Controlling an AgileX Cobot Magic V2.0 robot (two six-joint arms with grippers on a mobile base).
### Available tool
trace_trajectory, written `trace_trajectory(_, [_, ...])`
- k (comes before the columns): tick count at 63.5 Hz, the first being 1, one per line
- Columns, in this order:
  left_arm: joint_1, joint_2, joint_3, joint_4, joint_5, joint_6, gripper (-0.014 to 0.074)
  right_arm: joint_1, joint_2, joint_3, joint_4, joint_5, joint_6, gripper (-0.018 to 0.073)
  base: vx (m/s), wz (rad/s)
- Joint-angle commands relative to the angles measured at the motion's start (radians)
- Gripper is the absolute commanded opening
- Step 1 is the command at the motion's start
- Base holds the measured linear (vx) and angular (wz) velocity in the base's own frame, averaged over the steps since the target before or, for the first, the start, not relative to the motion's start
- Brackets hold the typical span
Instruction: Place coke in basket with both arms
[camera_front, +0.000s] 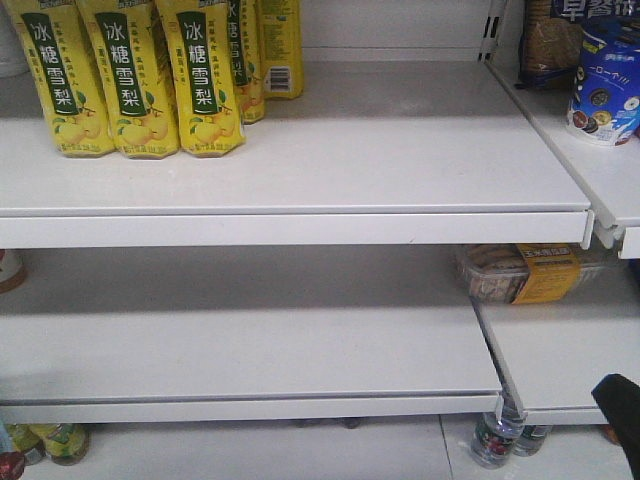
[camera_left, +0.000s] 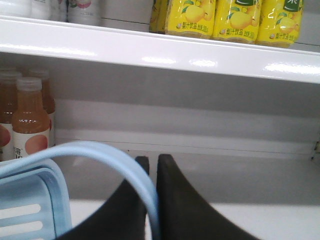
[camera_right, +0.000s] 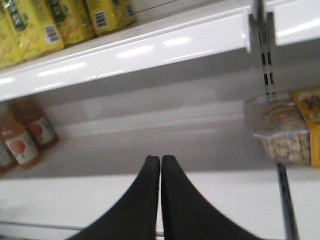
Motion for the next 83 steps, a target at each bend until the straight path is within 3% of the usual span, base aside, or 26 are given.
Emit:
trace_trajectory(1, [0.001,-0.022,-0.029,0.038,-0.156,0.042,-0.0006,0.002,0.006,-0.029,0.272,0.091,-0.015,-0.0005,0.00,0.00])
trace_trajectory(4, [0.001,-0.022,-0.029,0.038,-0.156,0.042,-0.0006,0.002,0.006,-0.029,0.396,0.131,-0.027,-0.0005,0.00,0.00])
trace_trajectory(8, [0.001,-0.022,-0.029,0.038,-0.156,0.042,-0.0006,0.002,0.006,-0.029,0.477,0.155,-0.050,-0.0005,0.00,0.00])
trace_trajectory(24, [0.001,-0.022,-0.029,0.038,-0.156,0.042,-0.0006,0.002,0.006,-0.029,0.418,0.106,-0.061,-0.0005,0.00,0.00])
trace_trajectory(30, [0.001,-0.022,-0.029,0.038,-0.156,0.042,-0.0006,0.002,0.006,-0.029,0.489,0.127,-0.129,-0.0005,0.00,0.00])
trace_trajectory(34, [0.001,-0.022,-0.029,0.038,-0.156,0.042,-0.0006,0.002,0.006,-0.029,0.594,0.163,-0.227,-0.0005,0.00,0.00])
trace_trajectory(44, [0.001,-0.022,-0.029,0.038,-0.156,0.042,-0.0006,0.001,-0.015,-0.025,0.933,0.250,-0.651,-0.0005,0.00,0.00])
trace_trajectory(49, [0.001,-0.022,-0.029,0.038,-0.156,0.042,-0.0006,-0.012,-0.042,0.008,1.073,0.206,-0.899,-0.0005,0.00,0.00])
trace_trajectory(56, [0.001,-0.022,-0.029,0.038,-0.156,0.042,-0.0006,-0.066,-0.096,0.090,1.223,0.061,-1.090,-0.0005,0.00,0.00])
trace_trajectory(71, [0.001,-0.022,-0.029,0.038,-0.156,0.042,-0.0006,-0.242,-0.248,0.109,1.334,-0.026,-1.275,-0.0005,0.00,0.00])
trace_trajectory(83, [0.001,-0.022,-0.029,0.038,-0.156,0.042,-0.0006,-0.309,-0.262,0.109,1.427,-0.002,-1.556,-0.0005,0.00,0.00])
